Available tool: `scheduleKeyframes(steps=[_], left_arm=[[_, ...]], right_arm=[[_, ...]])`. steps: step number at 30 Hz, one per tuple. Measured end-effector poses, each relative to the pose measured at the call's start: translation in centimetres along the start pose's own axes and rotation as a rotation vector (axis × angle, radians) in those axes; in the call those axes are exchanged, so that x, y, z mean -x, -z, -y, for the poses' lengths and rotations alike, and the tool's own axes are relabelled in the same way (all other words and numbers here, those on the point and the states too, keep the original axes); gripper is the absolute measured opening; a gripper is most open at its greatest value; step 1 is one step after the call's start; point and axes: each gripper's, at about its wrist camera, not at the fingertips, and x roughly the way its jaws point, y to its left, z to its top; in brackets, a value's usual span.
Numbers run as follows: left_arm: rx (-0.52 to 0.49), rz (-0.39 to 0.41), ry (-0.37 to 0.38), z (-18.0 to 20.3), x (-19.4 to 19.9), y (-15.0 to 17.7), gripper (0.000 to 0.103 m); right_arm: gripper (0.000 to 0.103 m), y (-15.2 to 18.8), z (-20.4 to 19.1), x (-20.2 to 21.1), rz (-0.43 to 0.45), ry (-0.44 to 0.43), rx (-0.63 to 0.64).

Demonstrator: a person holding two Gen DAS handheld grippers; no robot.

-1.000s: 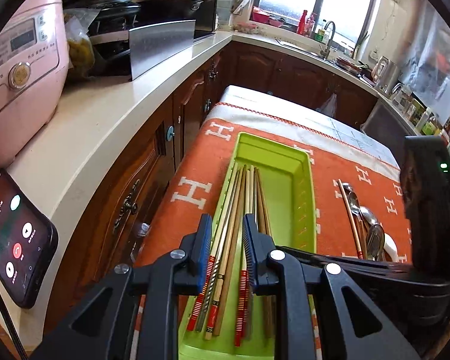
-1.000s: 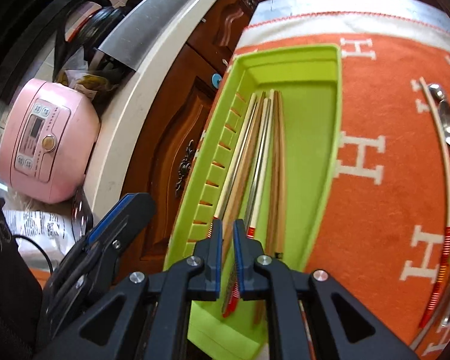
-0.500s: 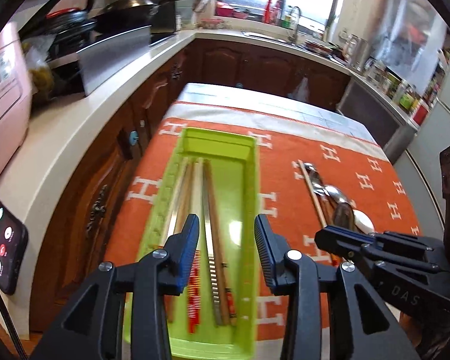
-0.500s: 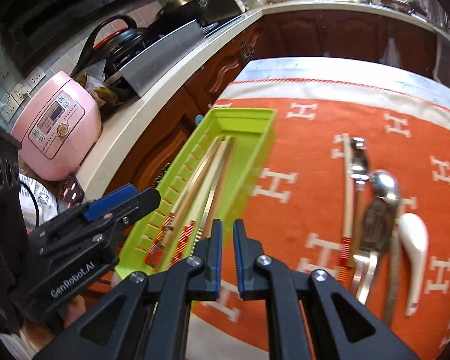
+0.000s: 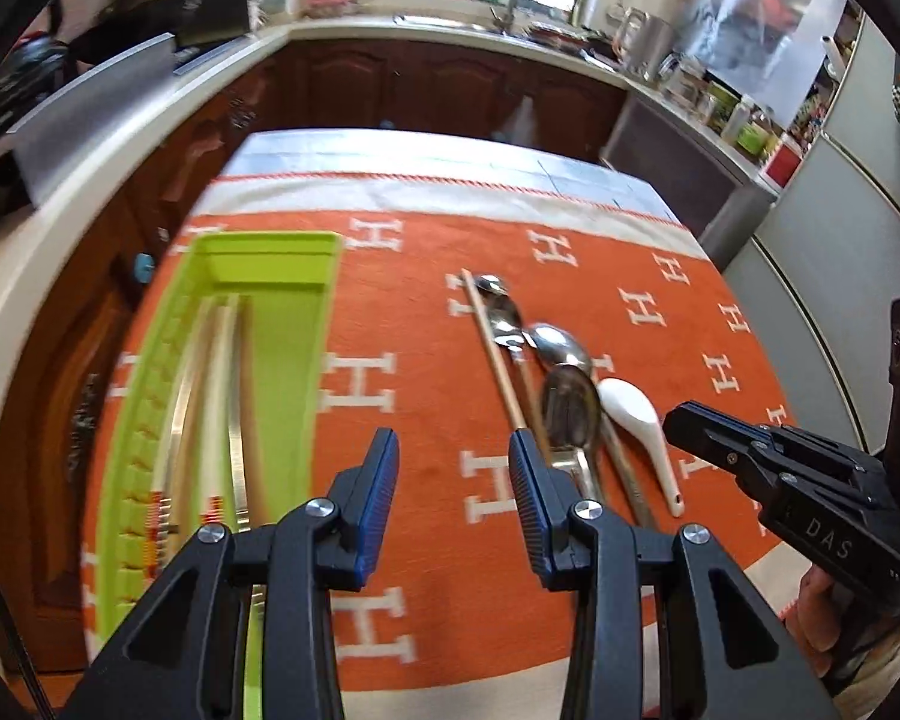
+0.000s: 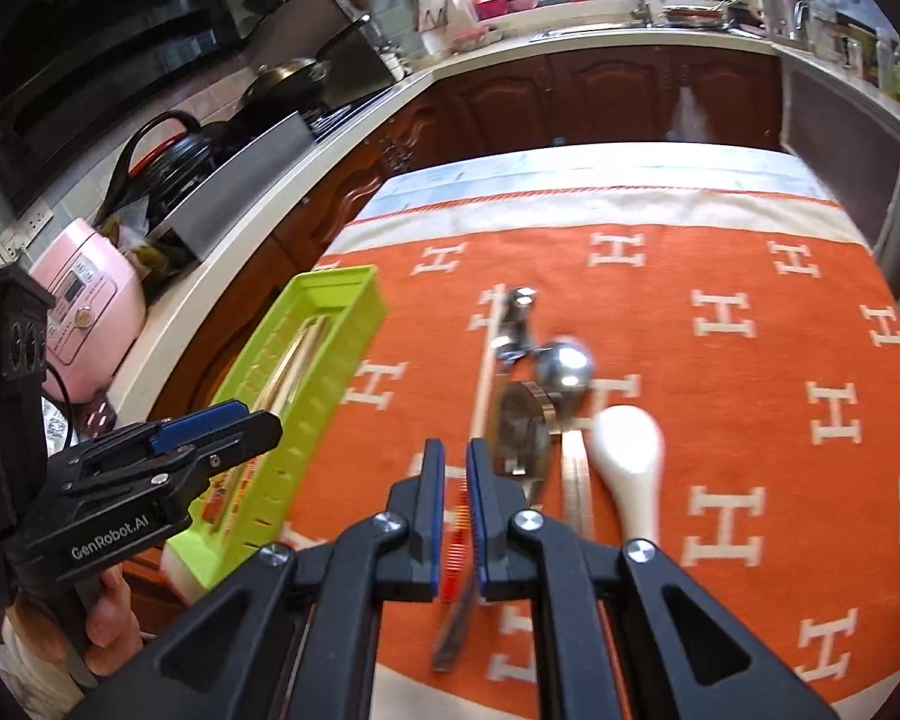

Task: Organize utensils
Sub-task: 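Grasp a red-striped wooden chopstick with the left tool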

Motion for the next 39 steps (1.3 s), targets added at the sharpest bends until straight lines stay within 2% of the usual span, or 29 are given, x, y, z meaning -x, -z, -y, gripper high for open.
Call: scheduleKeyframes(steps=[4,10,17,23,27,30,32,36,39], left_arm=[[0.003,-0.044,0.002,1.1,-3.2,-1.0,0.036],[0.008,-0.152,-0.009,2.3,-8.2,-1.1,0.035],[-0.029,-0.200,-0.057,3.7,-10.4,-0.3,0.035],[-0.069,-0.180,-0.122,4.5,-10.6,-0.1,0.035],[-0.065,-0.180,-0.120,4.3,-10.8,0.1,0.038],[-0.086,-0.165,-0.143,4.8,-10.8,0.3,0.039],[-0.104,-0.185,-0.158,5.2,-11.2,0.6,0.039],[-0.141,-0.142,-0.200,6.0,-11.0,0.9,0.039],[-0.111,-0.141,-0.166,5.5,-10.9,0.9,0.031]], right_arm=[[0.009,0.4,1.9,-0.2,-0.004,-0.010,-0.037],[0.009,1.1,3.9,-0.9,-0.024,-0.045,-0.078],[0.009,1.0,5.7,-1.8,-0.037,-0.078,-0.116],[0.009,1.1,6.1,-2.1,-0.041,-0.096,-0.127],[0.009,1.3,6.3,-2.1,-0.044,-0.097,-0.127],[0.009,1.4,6.2,-2.0,-0.044,-0.091,-0.120],[0.009,1.4,6.2,-2.0,-0.045,-0.092,-0.119],[0.009,1.4,6.0,-2.1,-0.047,-0.095,-0.114],[0.009,1.4,5.5,-2.1,-0.047,-0.102,-0.101]])
